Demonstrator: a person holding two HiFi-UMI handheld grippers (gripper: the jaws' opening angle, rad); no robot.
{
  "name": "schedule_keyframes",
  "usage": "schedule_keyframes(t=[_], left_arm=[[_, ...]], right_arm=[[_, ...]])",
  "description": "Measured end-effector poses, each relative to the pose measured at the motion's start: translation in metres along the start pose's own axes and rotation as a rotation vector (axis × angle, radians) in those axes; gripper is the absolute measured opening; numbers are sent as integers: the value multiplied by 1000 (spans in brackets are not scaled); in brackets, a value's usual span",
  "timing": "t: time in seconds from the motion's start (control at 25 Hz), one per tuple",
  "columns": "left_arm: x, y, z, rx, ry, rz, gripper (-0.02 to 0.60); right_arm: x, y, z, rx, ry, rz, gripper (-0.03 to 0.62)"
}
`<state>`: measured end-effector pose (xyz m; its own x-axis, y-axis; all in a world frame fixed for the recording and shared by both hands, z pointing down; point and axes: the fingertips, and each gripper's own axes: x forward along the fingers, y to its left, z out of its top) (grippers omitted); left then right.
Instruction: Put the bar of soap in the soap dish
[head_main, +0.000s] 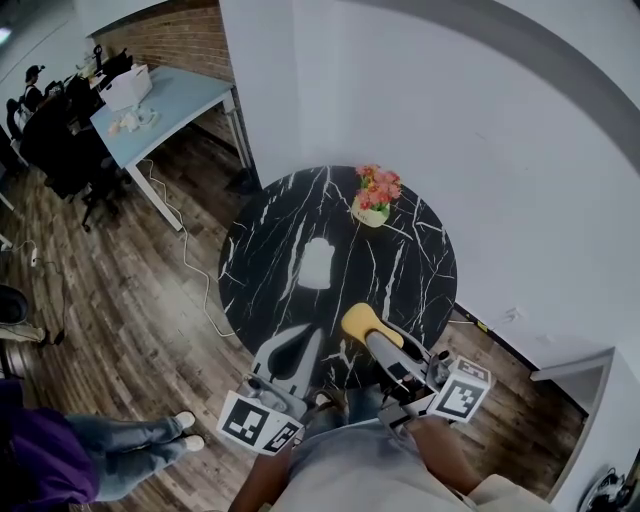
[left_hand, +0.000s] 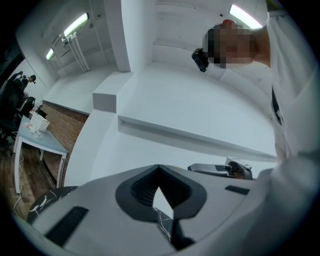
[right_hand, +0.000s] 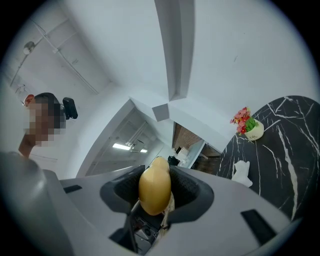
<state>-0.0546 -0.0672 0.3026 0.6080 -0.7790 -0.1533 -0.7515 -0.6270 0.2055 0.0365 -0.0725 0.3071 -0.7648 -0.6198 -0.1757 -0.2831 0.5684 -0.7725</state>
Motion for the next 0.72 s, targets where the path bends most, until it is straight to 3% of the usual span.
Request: schedule_keyframes(t=[0.72], left_arm=[[61, 36, -16, -6, 35, 59, 2]], right_arm=[[40, -55, 38, 3, 68, 4, 160]])
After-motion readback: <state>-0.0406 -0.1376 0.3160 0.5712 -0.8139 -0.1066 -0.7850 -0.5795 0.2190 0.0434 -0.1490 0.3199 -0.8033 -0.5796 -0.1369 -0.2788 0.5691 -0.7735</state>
